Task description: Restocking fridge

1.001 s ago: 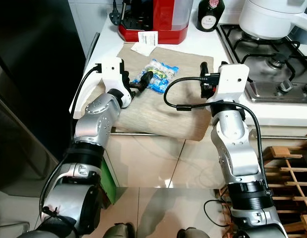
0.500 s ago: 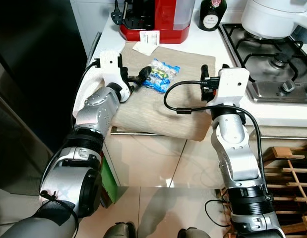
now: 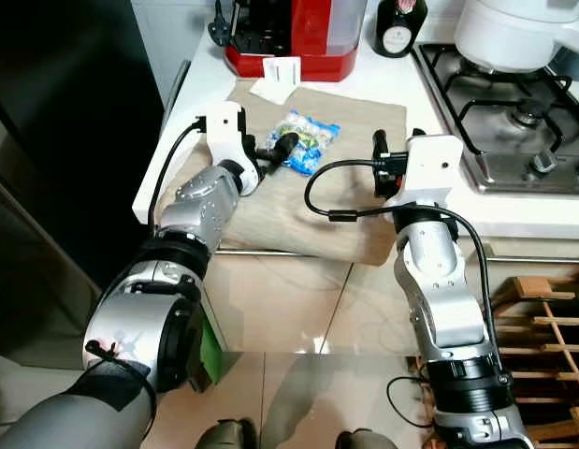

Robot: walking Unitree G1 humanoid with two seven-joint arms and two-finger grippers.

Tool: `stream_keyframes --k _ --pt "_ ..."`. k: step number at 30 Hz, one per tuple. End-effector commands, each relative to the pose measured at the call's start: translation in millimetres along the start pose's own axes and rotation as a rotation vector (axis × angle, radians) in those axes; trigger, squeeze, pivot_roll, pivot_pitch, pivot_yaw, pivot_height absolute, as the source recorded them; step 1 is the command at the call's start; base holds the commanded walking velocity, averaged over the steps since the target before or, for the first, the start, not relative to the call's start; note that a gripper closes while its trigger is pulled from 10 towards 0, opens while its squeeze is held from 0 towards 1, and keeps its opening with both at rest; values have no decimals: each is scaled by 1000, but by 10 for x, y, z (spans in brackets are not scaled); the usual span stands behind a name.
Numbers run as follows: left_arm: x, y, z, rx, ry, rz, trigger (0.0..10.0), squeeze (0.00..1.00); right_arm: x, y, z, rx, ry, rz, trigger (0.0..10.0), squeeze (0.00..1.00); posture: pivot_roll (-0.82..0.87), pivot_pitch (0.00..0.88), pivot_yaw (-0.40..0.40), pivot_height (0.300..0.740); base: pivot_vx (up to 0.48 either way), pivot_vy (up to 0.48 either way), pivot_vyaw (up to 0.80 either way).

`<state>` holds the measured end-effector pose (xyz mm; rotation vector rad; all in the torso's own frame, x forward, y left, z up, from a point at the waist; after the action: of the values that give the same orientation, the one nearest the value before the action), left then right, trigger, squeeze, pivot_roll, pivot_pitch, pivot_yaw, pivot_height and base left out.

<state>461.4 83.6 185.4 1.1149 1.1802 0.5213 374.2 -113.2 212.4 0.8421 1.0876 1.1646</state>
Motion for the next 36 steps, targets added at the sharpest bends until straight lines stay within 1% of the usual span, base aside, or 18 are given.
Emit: stream_keyframes --k 1,4,6,9,10,11,13,14,15,17,19,20,21,22,28,32,35,36 --pt "-82 -86 31 33 -26 -49 10000 0 -7 44 -24 -9 -2 6 10000 0 -165 106 51 740 0 0 0" --pt "-153 -159 55 62 -44 -29 10000 0 -7 45 -33 -7 -2 7 10000 0 -169 109 52 740 0 0 0" --pt "-121 -297 46 118 -18 22 10000 0 -6 40 -37 -4 -2 7 10000 0 -169 109 52 740 0 0 0" --pt "-49 -510 8 198 22 28 10000 0 3 35 -41 -1 2 8 10000 0 -168 112 53 740 0 0 0" --pt "-49 -510 8 198 22 28 10000 0 3 35 -41 -1 2 8 10000 0 -168 112 53 740 0 0 0" --pt "-37 -564 -3 217 28 30 10000 0 7 37 -43 -1 3 9 10000 0 -168 115 54 740 0 0 0" --pt "-37 -685 -27 265 27 62 10000 0 14 32 -48 3 5 11 10000 0 -169 116 55 740 0 0 0" --pt "-41 -723 -35 281 22 76 6745 0 18 32 -52 4 6 12 10000 0 -168 117 56 740 0 0 0" --pt "-39 -755 -44 294 20 87 0 0 22 31 -56 5 6 13 10000 0 -168 116 57 740 0 0 0" --pt "-37 -770 -48 300 19 92 0 0 24 31 -58 5 6 13 10000 0 -168 116 57 740 0 0 0" --pt "-37 -809 -61 298 16 34 0 0 34 25 -66 9 8 16 10000 0 -171 113 61 740 0 0 0" --pt "-37 -809 -61 298 16 34 0 0 34 25 -66 9 8 16 10000 0 -171 113 61 740 0 0 0" --pt "-39 -813 -63 294 14 10 0 0 36 24 -68 9 8 16 10000 0 -172 112 62 740 0 0 0" --pt "-65 -810 -61 279 -4 -31 0 0 40 21 -69 11 10 17 10000 0 -173 110 62 740 0 0 0" --pt "-153 -795 -49 260 -60 -44 0 0 45 11 -75 16 12 21 10000 0 -172 103 61 740 0 0 0" --pt "-235 -735 -32 231 -110 -131 0 0 49 5 -77 19 14 23 10000 0 -173 104 61 740 0 0 0" --pt "-254 -738 -34 233 -123 -144 0 0 49 2 -76 20 13 25 10000 0 -172 106 60 740 0 0 0" --pt "-254 -761 -42 241 -129 -135 0 0 52 -1 -74 22 13 27 10000 0 -171 110 60 740 0 0 0"
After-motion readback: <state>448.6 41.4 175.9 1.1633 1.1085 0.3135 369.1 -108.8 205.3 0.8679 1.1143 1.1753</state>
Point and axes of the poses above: a point about 5 cm out from each wrist's last joint towards the gripper, its own z axis pointing out of the wrist towards the gripper, its own y axis along the axis of the wrist's last joint, x = y × z, the point moved 6 cm from there along z, pointing out of the wrist towards the gripper, and after that the axes turned 8 degrees about -z, right-handed, at the moved point
